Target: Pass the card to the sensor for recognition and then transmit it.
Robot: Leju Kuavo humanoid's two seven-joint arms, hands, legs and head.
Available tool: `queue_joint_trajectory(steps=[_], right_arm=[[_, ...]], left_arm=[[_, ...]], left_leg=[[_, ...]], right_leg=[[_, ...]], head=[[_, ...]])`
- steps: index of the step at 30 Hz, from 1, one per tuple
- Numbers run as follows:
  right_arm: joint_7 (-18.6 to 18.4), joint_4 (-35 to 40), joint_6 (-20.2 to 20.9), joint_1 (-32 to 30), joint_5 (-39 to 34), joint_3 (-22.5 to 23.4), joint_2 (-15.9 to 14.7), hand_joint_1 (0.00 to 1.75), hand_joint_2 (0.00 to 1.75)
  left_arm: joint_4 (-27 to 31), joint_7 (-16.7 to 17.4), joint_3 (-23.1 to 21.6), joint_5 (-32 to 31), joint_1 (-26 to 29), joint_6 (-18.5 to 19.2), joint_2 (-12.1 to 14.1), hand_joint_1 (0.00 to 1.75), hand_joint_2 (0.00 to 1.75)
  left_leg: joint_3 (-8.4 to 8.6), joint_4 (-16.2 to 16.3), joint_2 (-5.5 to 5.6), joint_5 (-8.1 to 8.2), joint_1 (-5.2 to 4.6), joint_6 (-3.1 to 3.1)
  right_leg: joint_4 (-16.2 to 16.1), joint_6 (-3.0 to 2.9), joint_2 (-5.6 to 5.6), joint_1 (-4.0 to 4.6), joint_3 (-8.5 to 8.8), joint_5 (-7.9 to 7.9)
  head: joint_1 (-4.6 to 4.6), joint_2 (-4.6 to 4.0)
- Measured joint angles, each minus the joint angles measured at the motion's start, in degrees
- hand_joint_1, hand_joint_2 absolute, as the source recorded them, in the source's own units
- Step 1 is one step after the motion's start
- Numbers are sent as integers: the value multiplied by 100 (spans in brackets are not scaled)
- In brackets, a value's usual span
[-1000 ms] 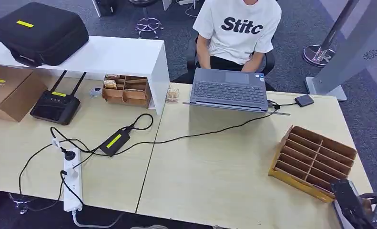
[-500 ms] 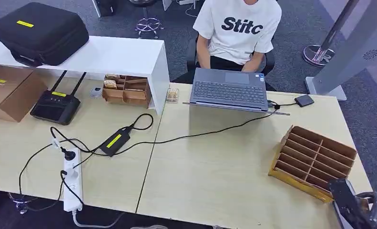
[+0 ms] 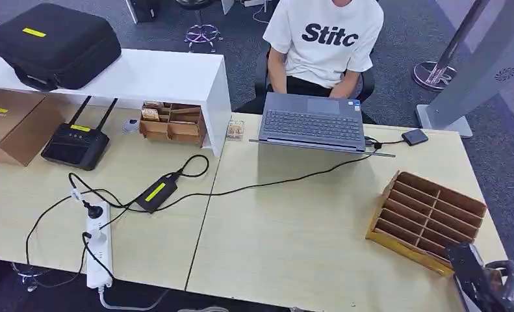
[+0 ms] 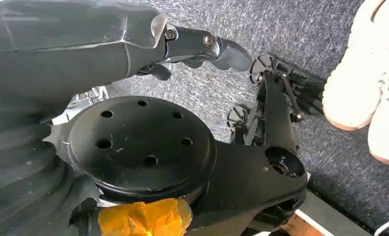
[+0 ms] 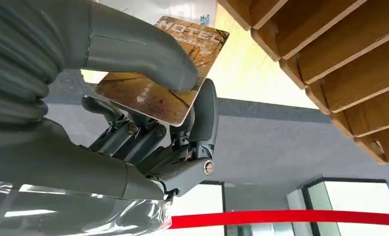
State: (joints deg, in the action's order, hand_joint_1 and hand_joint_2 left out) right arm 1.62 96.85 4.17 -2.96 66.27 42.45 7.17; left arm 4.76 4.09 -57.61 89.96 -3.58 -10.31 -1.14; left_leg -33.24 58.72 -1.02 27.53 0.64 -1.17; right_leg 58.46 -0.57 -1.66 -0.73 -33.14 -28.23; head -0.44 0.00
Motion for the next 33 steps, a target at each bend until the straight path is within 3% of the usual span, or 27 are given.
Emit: queue_joint_trajectory(steps=[28,33], right_arm=[[4,-111,-22,32,138,-26,0,175,175],[125,7,-282,31,107,-39,2,175,175]], left_arm=[[0,0,76,0,0,-20,-2,0,175],[0,-20,103,0,0,-35,-7,0,175]], left_leg=[[0,0,0,0,0,0],[0,0,0,0,-1,0]], right_leg=[[0,0,0,0,0,0],[0,0,0,0,0,0]], head=[[0,0],[-2,0]])
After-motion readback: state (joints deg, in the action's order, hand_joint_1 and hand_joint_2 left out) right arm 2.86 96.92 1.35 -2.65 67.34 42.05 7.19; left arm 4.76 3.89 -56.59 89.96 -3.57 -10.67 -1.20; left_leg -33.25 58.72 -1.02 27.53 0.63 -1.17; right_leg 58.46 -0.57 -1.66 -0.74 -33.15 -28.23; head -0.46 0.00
